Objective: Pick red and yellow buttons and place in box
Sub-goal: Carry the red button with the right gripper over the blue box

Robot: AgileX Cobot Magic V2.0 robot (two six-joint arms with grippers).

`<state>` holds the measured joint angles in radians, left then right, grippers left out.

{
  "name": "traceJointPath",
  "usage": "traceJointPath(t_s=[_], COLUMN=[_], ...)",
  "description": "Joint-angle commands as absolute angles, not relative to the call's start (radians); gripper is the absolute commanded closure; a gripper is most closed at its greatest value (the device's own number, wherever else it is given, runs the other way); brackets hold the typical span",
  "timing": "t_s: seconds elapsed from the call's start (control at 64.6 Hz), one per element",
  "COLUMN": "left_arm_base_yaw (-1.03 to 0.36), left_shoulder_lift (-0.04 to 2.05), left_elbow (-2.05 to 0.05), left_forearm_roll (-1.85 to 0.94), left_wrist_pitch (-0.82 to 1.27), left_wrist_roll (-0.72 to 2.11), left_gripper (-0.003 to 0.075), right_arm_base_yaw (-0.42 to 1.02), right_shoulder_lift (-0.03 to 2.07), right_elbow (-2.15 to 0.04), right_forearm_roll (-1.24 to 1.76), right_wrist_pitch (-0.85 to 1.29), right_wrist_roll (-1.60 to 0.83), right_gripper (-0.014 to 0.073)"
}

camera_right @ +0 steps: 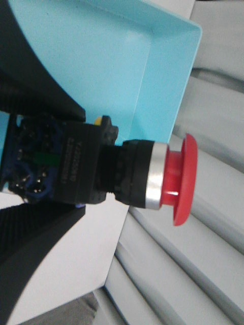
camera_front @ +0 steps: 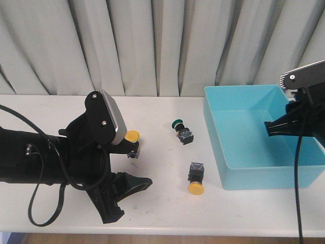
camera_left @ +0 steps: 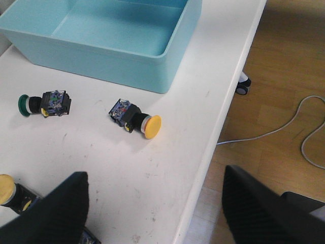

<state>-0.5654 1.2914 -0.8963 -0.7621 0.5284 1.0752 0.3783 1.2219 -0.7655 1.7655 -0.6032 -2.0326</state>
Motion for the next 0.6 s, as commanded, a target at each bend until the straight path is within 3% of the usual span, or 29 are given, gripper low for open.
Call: traceJointPath(t_s=[0.0,0.418,0.588], left_arm_base_yaw=[-0.567,-0.567,-0.567], left_shoulder_lift=[1.269,1.269,1.269], left_elbow=[-0.923,-0.923,-0.923], left_forearm_roll=[-0.79,-0.79,-0.79], left_wrist_pitch=[0.497,0.497,0.498], left_wrist_roll=[1.072,1.072,1.072], left_gripper=[0.0197,0.0197,0.0197], right_arm_base_yaw=[0.373,0.371,0.266], right_shoulder_lift=[1.221,1.299,1.296], right_elbow=[-0.801,-0.801,-0.801], right_forearm_roll=[1.784,1.784,1.784], right_wrist_pitch=[-0.507,-0.2,-0.073], right_wrist_roll=[-2.048,-2.029,-1.994], right_gripper=[0.0365,0.0356,0.0352])
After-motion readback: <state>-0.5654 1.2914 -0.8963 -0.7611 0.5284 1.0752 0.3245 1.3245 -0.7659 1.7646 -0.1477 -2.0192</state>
